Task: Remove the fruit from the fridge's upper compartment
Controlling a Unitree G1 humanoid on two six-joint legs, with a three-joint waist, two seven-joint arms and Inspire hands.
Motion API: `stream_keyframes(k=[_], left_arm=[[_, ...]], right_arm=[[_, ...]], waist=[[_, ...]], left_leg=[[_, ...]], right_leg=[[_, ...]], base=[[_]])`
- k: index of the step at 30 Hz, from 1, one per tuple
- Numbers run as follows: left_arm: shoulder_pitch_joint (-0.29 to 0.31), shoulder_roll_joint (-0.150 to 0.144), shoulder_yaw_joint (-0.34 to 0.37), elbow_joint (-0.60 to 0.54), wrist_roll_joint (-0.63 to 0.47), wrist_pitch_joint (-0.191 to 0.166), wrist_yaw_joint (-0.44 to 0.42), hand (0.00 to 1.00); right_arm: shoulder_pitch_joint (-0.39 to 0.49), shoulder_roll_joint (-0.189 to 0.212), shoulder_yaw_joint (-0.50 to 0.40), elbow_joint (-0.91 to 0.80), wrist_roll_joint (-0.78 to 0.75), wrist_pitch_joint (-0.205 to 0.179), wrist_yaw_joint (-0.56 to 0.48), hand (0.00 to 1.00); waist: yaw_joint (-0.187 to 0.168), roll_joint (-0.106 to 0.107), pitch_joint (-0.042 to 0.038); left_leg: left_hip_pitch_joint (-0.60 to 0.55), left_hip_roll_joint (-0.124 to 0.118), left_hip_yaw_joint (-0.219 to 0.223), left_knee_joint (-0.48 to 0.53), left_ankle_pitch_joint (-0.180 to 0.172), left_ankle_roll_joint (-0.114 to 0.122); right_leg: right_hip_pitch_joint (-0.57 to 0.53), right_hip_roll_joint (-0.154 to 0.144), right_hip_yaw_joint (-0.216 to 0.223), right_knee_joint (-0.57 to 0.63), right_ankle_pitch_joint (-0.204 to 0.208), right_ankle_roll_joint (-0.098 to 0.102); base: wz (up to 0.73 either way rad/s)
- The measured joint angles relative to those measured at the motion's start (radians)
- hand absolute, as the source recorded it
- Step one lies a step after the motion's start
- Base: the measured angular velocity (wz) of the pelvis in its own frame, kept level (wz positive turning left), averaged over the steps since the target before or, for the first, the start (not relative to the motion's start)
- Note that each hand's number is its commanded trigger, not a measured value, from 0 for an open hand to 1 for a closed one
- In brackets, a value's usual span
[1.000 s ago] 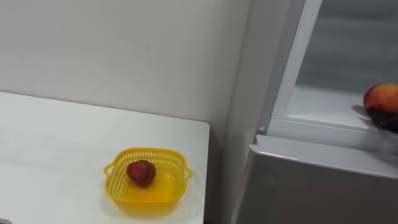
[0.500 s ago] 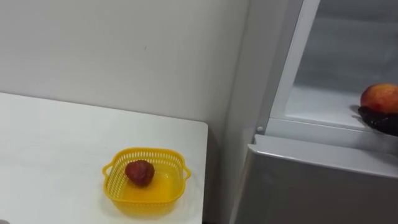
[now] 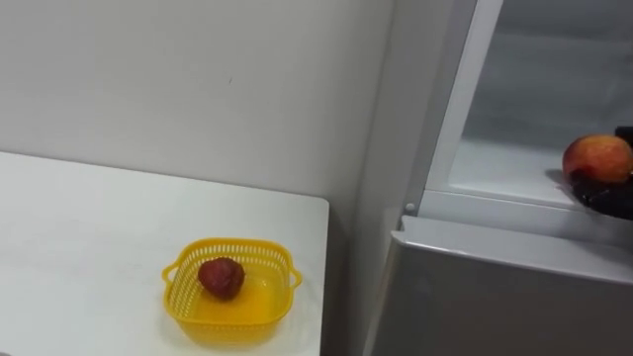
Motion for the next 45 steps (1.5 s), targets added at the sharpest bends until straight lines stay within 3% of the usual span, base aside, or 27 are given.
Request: stream_keyframes(k=[8, 17, 23, 29, 32, 34, 40, 45], left_arm=[[-0.004, 0.008, -0.001, -0.001, 0.0, 0.0, -0.002, 0.0], [-0.017, 0.019, -0.002, 0.012, 0.002, 0.0, 0.001, 0.0], [-0.026, 0.019, -0.002, 0.017, 0.002, 0.0, 0.028, 0.0], [-0.031, 0.019, -0.002, 0.016, 0.001, -0.001, 0.053, 0.0], [-0.032, 0.019, -0.001, 0.008, 0.002, -0.004, 0.066, 0.0], [-0.032, 0.018, -0.003, 0.008, 0.0, -0.018, 0.071, 0.0], [-0.039, 0.011, -0.022, 0.013, -0.006, -0.023, 0.096, 0.0], [-0.047, 0.007, -0.026, 0.014, -0.007, -0.037, 0.099, 0.0]], right_arm=[[-0.024, -0.022, 0.017, 0.025, -0.012, -0.001, 0.008, 1.0], [-0.032, -0.023, 0.018, 0.028, -0.01, 0.0, 0.005, 1.0], [-0.032, -0.022, 0.018, 0.002, -0.01, 0.0, -0.014, 1.0], [-0.026, -0.013, 0.019, -0.113, -0.01, 0.001, -0.031, 1.0], [0.028, 0.003, 0.017, -0.232, -0.026, 0.0, -0.051, 1.0], [0.072, 0.035, 0.015, -0.33, -0.028, -0.001, -0.058, 1.0], [0.166, 0.079, 0.015, -0.519, -0.042, -0.001, -0.098, 1.0], [0.2, 0.09, 0.015, -0.616, -0.098, -0.014, -0.136, 1.0]], waist=[[0.017, -0.008, -0.0029], [0.024, -0.004, 0.0034], [0.021, -0.002, 0.0018], [0.014, 0.01, -0.0044], [0.015, 0.017, -0.0078], [0.005, 0.026, -0.0056], [-0.007, 0.044, -0.0002], [-0.019, 0.045, 0.0014]], left_leg=[[0.001, 0.002, -0.012, -0.009, 0.001, -0.001], [0.009, 0.002, -0.027, -0.014, 0.001, -0.003], [-0.007, 0.001, -0.024, -0.008, 0.003, -0.004], [-0.017, 0.001, -0.021, -0.001, 0.003, -0.004], [-0.015, 0.001, -0.02, 0.0, 0.003, -0.004], [-0.014, 0.001, -0.02, -0.001, 0.003, -0.004], [-0.003, 0.002, -0.01, -0.01, 0.003, -0.005], [0.003, 0.002, -0.001, -0.01, 0.003, -0.005]], right_leg=[[0.009, 0.004, -0.008, -0.015, 0.001, 0.0], [0.027, 0.005, -0.022, -0.016, 0.001, 0.0], [0.013, 0.003, -0.023, -0.012, 0.001, 0.0], [0.005, 0.003, -0.022, -0.012, 0.001, -0.001], [0.007, 0.004, -0.021, -0.012, 0.001, -0.001], [0.008, 0.004, -0.018, -0.013, 0.001, -0.001], [0.009, 0.005, -0.001, -0.012, 0.001, -0.001], [0.013, 0.004, -0.001, -0.01, 0.001, -0.001]], base=[[0.02], [0.04], [0.01], [0.0], [0.0], [0.0], [-0.05], [-0.04]])
